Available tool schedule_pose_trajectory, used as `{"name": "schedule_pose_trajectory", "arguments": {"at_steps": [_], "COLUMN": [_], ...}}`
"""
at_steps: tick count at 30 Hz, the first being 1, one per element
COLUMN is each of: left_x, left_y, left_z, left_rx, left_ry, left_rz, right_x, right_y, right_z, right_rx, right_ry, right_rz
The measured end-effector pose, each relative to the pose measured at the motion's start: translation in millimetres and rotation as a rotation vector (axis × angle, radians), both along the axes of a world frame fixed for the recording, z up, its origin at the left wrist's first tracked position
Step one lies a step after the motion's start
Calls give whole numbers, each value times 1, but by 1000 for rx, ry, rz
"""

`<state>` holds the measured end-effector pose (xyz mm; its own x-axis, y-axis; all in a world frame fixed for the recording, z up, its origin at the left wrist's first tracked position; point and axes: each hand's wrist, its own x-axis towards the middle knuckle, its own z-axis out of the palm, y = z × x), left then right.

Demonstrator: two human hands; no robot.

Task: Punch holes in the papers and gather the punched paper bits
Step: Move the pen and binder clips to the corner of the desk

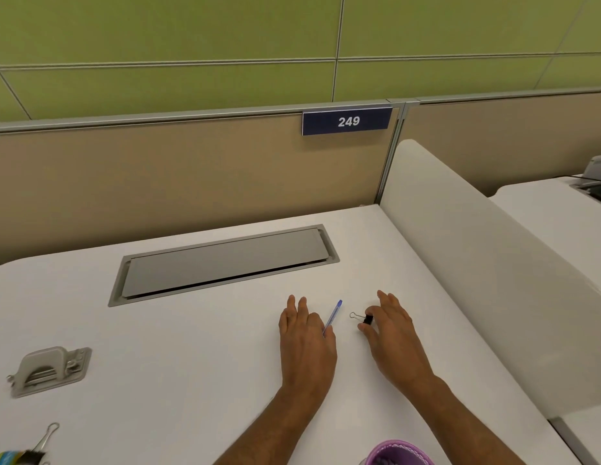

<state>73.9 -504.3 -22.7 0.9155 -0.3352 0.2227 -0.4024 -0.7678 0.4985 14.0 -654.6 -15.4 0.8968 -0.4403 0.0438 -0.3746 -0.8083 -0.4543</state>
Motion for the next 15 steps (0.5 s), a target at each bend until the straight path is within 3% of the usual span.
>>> {"name": "schedule_pose_trajectory", "arguments": {"at_steps": [15], "left_x": [-4], "left_y": [-22], "left_z": [-10], "left_rx": [19], "left_ry": [49], "left_rz": [-21], "right_x": [6], "right_y": [-2], "right_z": [-24], "right_rx": [34], "right_ry": [-10], "right_rz": [-50]}}
